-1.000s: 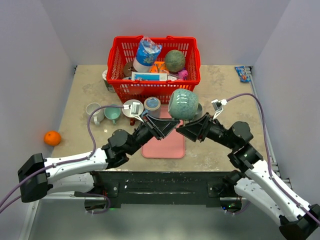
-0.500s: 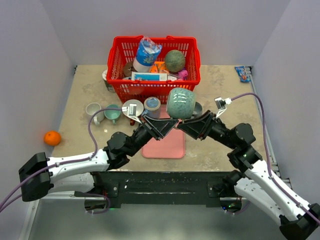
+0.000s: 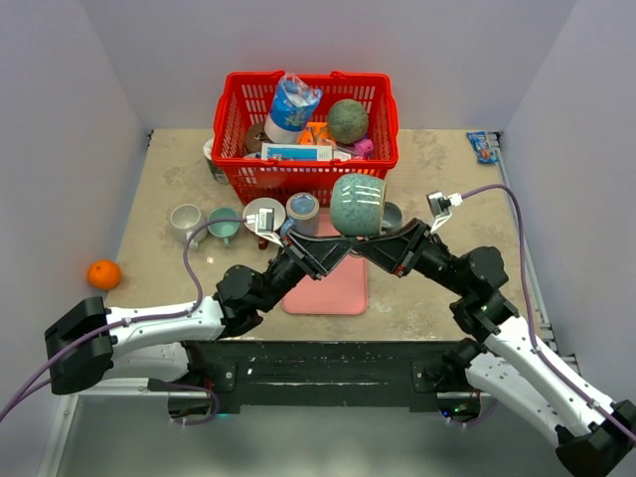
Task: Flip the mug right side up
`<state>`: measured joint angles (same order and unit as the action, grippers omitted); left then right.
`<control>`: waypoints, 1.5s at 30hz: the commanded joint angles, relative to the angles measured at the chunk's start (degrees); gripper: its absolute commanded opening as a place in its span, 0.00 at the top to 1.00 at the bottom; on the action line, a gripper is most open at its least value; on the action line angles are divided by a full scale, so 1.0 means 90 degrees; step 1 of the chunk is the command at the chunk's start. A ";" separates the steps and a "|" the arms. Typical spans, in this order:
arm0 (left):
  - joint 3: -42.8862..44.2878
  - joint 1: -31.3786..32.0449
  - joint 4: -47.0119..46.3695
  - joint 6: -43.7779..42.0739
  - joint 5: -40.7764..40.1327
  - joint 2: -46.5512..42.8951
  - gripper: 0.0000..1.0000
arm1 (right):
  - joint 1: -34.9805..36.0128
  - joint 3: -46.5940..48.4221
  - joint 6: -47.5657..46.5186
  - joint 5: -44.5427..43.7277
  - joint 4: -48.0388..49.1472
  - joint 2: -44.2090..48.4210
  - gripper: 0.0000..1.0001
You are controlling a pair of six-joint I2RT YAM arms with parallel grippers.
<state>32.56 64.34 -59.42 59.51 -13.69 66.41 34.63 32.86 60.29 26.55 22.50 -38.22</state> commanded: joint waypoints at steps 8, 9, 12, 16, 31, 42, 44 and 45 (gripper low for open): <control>0.0152 0.0068 -0.1230 -0.0108 0.0115 -0.0162 1.00 | 0.0068 0.0118 -0.0117 -0.0020 0.0010 0.0154 1.00; 0.0152 0.0068 -0.1182 -0.0137 0.0135 -0.0172 1.00 | 0.0058 0.0118 -0.0127 -0.0039 0.0010 0.0203 1.00; 0.0143 0.0068 -0.1094 -0.0215 0.0154 -0.0240 0.82 | 0.0068 0.0177 -0.0146 -0.0117 -0.0117 0.0281 1.00; 0.0113 0.0068 -0.1035 -0.0293 0.0174 -0.0348 0.67 | 0.0058 0.0196 -0.0156 -0.0127 -0.0147 0.0359 1.00; 0.0299 0.0068 -0.0127 -0.0313 0.0730 -0.0816 0.86 | 0.0058 0.0519 -0.0918 0.0478 -0.0918 0.0486 1.00; 0.0650 0.0068 0.1201 -0.0947 0.0857 -0.1197 0.60 | 0.0068 0.0528 -0.1045 0.0254 -0.1552 0.0594 1.00; 0.0679 0.0068 0.1425 -0.1025 0.0896 -0.1217 0.58 | 0.0058 0.0499 -0.1074 0.0263 -0.1582 0.0584 1.00; 0.0709 0.0068 0.1494 -0.1084 0.0906 -0.1265 0.56 | 0.0068 0.0489 -0.1074 0.0273 -0.1553 0.0575 1.00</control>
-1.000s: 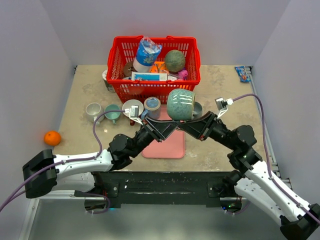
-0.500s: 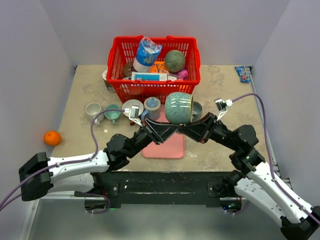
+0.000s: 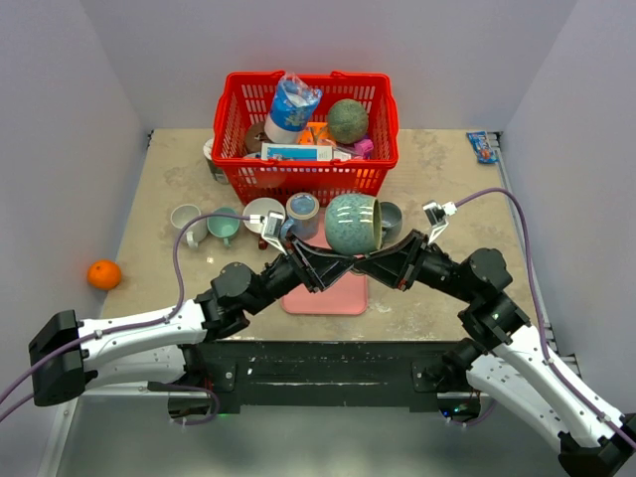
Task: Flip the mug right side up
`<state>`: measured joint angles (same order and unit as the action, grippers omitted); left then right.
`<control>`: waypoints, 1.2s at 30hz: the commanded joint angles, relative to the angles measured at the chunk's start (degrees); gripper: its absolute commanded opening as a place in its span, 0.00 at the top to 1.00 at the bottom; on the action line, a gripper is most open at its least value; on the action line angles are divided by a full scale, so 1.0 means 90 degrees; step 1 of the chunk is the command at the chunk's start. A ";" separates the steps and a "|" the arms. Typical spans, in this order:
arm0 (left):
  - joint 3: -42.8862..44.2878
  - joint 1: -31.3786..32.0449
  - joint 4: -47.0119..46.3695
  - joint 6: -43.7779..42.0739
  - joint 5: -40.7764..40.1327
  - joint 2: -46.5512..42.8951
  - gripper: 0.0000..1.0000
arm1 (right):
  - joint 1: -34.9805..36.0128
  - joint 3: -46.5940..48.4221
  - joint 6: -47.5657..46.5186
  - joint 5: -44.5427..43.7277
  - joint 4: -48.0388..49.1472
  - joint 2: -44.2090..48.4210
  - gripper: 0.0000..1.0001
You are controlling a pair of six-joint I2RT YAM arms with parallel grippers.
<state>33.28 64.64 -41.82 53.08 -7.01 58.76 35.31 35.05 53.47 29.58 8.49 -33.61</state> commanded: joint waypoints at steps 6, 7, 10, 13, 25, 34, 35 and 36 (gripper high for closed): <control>0.0678 0.0034 -0.0099 -0.0526 0.0202 -0.0465 0.53 | -0.0017 0.0276 -0.0375 -0.0016 -0.0171 0.0033 1.00; 0.0668 0.0034 -0.0080 -0.0546 0.0202 -0.0474 0.53 | -0.0017 0.0295 -0.0385 -0.0054 -0.0211 0.0023 1.00; 0.0648 0.0034 0.0008 -0.0653 0.0241 -0.0513 0.50 | -0.0007 0.0276 -0.0336 -0.0093 -0.0250 0.0033 1.00; 0.0658 0.0034 0.0203 -0.0829 0.0319 -0.0601 0.50 | -0.0017 0.0256 -0.0248 -0.0201 -0.0201 0.0072 1.00; 0.0843 0.0034 0.1646 -0.1473 -0.0237 -0.0963 0.51 | -0.0007 0.0315 -0.0053 -0.0484 -0.0279 -0.0016 1.00; 0.1097 0.0034 0.2575 -0.1855 -0.0559 -0.1207 0.51 | -0.0027 0.0422 -0.0101 -0.1108 -0.0874 -0.0065 1.00; 0.1117 0.0034 0.2664 -0.1855 -0.0627 -0.1236 0.51 | -0.0007 0.0451 -0.0131 -0.1322 -0.0923 -0.0094 1.00; 0.1127 0.0034 0.2742 -0.1864 -0.0667 -0.1314 0.51 | -0.0017 0.0481 -0.0150 -0.1430 -0.1108 -0.0104 1.00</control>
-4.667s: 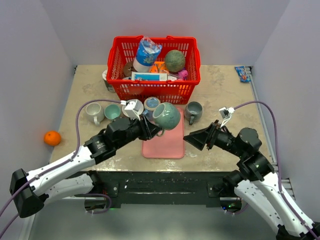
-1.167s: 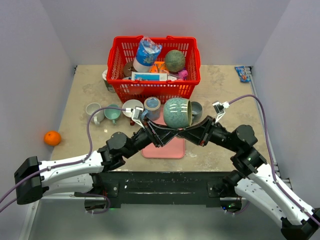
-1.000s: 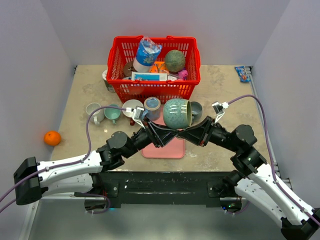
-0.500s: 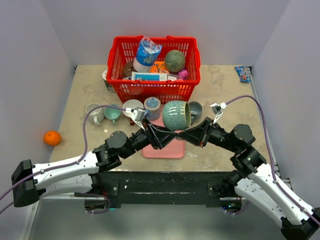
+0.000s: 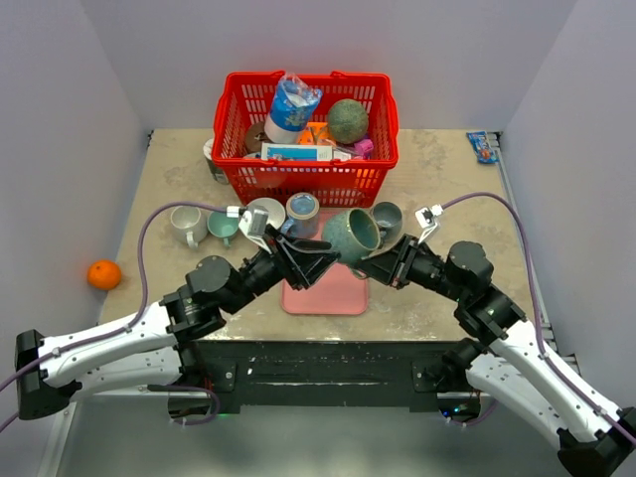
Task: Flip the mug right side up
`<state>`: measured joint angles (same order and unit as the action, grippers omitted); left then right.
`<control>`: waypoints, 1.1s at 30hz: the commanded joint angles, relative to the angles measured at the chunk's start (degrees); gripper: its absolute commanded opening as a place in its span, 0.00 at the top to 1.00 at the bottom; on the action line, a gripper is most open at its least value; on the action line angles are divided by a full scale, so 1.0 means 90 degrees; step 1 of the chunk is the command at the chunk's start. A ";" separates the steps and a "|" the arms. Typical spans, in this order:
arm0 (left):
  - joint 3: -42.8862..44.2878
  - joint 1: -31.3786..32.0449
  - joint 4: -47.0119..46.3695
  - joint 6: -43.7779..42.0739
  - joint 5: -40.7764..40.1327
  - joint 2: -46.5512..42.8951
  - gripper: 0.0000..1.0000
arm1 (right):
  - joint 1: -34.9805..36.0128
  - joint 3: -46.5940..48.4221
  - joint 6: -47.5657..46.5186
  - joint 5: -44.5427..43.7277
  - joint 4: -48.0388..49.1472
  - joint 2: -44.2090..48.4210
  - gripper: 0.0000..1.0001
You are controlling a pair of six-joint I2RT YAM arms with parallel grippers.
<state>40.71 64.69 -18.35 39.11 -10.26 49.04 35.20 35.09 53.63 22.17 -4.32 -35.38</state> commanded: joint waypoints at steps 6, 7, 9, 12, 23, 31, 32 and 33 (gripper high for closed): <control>0.0311 0.0030 0.0915 -0.0303 -0.0734 -0.0643 0.50 | -0.0005 0.0973 -0.0499 -0.1593 -0.0476 -0.0083 1.00; 0.0291 0.0030 0.1090 -0.0284 -0.0783 -0.0702 0.50 | -0.0005 0.1080 -0.0567 -0.1653 -0.0526 -0.0122 1.00; 0.0223 0.0030 0.1247 -0.0215 -0.0930 -0.0839 0.50 | -0.0005 0.1188 -0.0578 -0.1721 -0.0652 -0.0248 1.00; 0.0116 0.0030 0.1404 -0.0157 -0.1018 -0.0975 0.50 | -0.0005 0.1287 -0.0500 -0.1761 -0.0702 -0.0483 1.00; 0.0076 0.0030 0.2029 0.0087 -0.1369 -0.1064 0.49 | -0.0005 0.2252 -0.1299 -0.4167 -0.2164 -0.0659 1.00; 0.0076 0.0030 0.2790 0.0293 -0.1672 -0.1122 0.47 | -0.0015 0.2439 -0.2072 -0.6544 -0.2704 -0.1137 1.00; 0.0067 0.0030 0.2839 0.0322 -0.1701 -0.1151 0.46 | -0.0024 0.2371 -0.2101 -0.6729 -0.2607 -0.1205 1.00; 0.0067 0.0030 0.2927 0.0351 -0.1731 -0.1161 0.46 | -0.0034 0.2264 -0.2101 -0.6944 -0.2577 -0.1341 1.00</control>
<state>41.34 64.71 5.72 40.64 -22.79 39.62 35.18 54.04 38.11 -25.63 -33.43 -45.67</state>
